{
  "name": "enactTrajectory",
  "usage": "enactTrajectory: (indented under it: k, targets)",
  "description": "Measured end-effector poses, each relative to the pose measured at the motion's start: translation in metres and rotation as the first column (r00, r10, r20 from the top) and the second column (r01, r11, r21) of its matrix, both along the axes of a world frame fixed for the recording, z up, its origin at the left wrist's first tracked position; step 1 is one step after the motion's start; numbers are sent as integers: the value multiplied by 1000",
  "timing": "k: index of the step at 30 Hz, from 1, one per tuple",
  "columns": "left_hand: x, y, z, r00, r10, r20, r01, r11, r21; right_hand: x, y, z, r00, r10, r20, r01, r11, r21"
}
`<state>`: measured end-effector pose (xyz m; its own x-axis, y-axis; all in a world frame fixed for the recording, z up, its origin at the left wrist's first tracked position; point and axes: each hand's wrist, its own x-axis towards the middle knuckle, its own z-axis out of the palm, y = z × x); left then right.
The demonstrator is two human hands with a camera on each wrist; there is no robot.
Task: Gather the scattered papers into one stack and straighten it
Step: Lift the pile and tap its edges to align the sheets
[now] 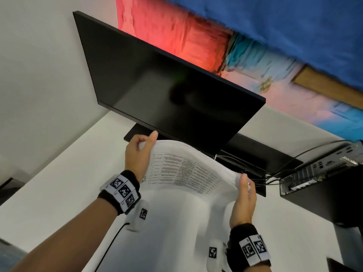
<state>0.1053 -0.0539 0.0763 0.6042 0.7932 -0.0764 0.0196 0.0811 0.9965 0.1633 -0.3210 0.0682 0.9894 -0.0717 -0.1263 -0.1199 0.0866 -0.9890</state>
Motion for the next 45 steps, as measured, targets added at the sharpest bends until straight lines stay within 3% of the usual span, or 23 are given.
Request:
enactTrajectory:
  k: [7,10,13,15,18,23,28,34,41,43,45]
  targets:
    - [11,5,-1,998,15,-55,-13,1000,25,18,-3,3,994,-106,-40,103,993,-59]
    - [3,12,-3,997,-64,-37,64,998,12,18,-13,1,998,66,-25,-68,991,-111]
    - [-6,19,-16,951,-259,-169,252,966,-65,17,-25,-9,956,292,-40,-292,922,-252]
    - [-10,21,-27,924,-319,-211,303,947,-106,18,-26,-16,937,336,-95,-348,880,-324]
    - [-10,16,-29,935,-311,-171,306,950,-60,23,-22,-19,961,272,-53,-270,877,-397]
    - [-5,17,-15,964,-261,-56,265,960,85,14,-18,-6,990,143,-19,-144,973,-180]
    - [-7,13,-28,952,-293,-88,291,956,-35,-2,-18,-22,968,135,-214,-172,971,-167]
    - [-12,6,-26,992,-127,-3,127,991,-48,-3,-17,-19,984,123,-125,-145,972,-186]
    - [-2,4,-6,998,-55,10,56,992,-116,0,-21,-20,994,33,-106,-51,985,-164]
    - [-2,10,-7,996,-93,4,92,987,-129,7,-22,-26,990,22,-137,-42,988,-147]
    - [-2,12,-11,975,-220,-37,212,967,-139,12,-20,-36,977,42,-211,-76,985,-154]
